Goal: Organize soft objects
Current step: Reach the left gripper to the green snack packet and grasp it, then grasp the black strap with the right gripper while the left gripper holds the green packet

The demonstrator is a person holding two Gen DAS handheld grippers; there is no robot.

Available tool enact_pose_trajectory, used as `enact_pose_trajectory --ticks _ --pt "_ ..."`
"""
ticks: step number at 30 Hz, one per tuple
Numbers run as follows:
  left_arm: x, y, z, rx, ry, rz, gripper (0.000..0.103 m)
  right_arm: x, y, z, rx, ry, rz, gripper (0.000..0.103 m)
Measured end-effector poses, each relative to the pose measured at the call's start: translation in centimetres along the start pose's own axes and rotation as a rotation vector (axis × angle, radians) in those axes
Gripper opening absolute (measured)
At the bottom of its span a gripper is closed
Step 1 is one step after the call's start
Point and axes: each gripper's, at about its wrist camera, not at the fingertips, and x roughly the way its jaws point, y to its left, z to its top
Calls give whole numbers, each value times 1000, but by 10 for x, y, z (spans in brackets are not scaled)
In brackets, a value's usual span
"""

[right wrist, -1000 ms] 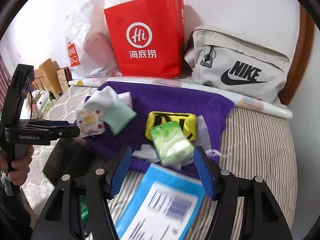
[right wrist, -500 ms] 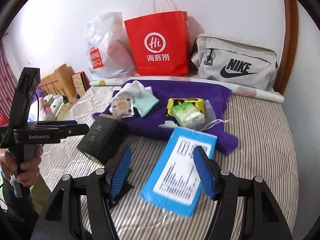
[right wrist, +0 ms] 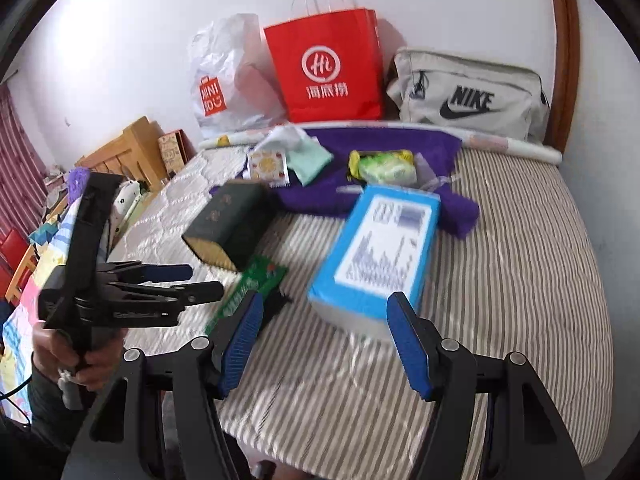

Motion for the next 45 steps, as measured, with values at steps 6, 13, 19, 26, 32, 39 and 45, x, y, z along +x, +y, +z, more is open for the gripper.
enact_pose_trajectory --ticks 6,13,19,26,32,39,45 --pt "22 -5 -7 18 1 22 68 12 -9 -25 29 50 26 64" --pt "29 -7 -7 46 -52 49 34 31 -18 -37 63 93 61 64" --pt "27 -7 -9 62 -43 45 36 42 -22 -43 69 114 75 64" --pt "33 -26 -10 131 -50 142 41 47 -23 -47 78 124 91 64" --pt "25 -16 -11 107 -44 118 25 46 -12 -49 59 125 101 64" --pt "-2 -15 -34 125 -51 109 25 54 11 -52 16 137 99 64" --pt "-21 -2 -54 90 -69 102 25 69 31 -54 -12 164 104 64"
